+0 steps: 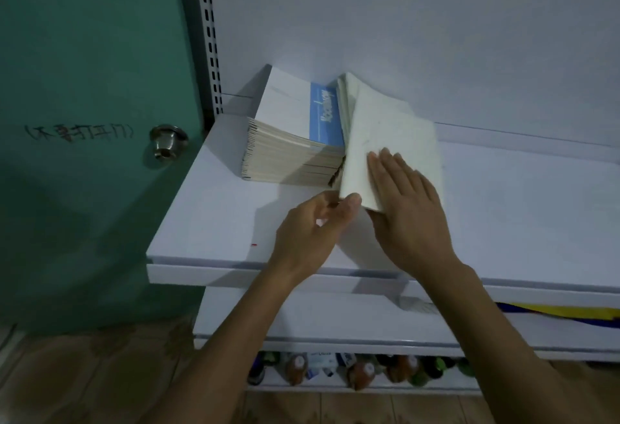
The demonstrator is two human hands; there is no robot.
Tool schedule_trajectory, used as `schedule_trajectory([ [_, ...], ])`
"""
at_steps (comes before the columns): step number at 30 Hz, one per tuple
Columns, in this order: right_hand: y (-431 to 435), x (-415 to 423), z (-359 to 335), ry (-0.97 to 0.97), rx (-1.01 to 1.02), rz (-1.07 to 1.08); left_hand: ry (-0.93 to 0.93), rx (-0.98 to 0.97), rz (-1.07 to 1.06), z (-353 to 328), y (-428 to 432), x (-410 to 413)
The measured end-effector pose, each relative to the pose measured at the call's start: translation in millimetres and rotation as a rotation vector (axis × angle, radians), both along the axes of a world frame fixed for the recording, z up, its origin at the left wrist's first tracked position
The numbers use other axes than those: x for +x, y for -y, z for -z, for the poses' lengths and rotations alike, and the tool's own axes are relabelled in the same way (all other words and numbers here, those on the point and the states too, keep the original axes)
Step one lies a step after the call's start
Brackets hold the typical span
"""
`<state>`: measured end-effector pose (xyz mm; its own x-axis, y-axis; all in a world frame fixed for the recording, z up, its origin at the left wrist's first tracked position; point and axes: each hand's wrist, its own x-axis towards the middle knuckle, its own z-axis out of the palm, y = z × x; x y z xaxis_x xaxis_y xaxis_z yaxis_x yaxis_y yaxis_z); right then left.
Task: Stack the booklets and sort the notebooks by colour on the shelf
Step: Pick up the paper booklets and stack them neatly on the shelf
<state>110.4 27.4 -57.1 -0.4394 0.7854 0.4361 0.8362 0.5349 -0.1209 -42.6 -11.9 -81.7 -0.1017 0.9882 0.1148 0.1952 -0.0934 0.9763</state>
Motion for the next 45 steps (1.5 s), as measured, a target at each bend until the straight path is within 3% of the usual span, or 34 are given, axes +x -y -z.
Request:
schedule_trajectory([
  [8, 51, -25, 29, 0.015, 0.115, -0.062, 0.348, -0.09, 0.355, -16, 15, -18],
  [14, 44, -26, 9, 0.084, 0.055, -0.145, 0.313, -0.114, 0.279, -19, 13, -34],
  [22, 24, -22, -11, -0.16, -0.082, -0.156, 0.426, 0.021, 0.0, 1, 15, -38],
  [25, 6, -6, -30, -0.415, -0.237, -0.091, 0.487, 0.052, -0.11, 0, 10, -39],
  [28, -21, 1, -43, -0.549, -0.153, 0.034, 0.597, 0.01, -0.088, -3, 7, -41],
  [30, -41, 3, -41, -0.454, -0.141, 0.116, 0.633, 0.002, -0.055, -4, 6, -42],
  [33, -52, 4, -21, -0.069, -0.2, 0.185, 0.648, 0.003, -0.023, -2, 4, -44],
  [40, -31, 27, -11, -0.077, 0.169, 0.241, 0.624, 0.012, -0.012, 0, 3, -45],
  [45, -4, 22, -29, -0.341, 0.239, 0.199, 0.62, -0.028, 0.001, -2, 4, -45],
])
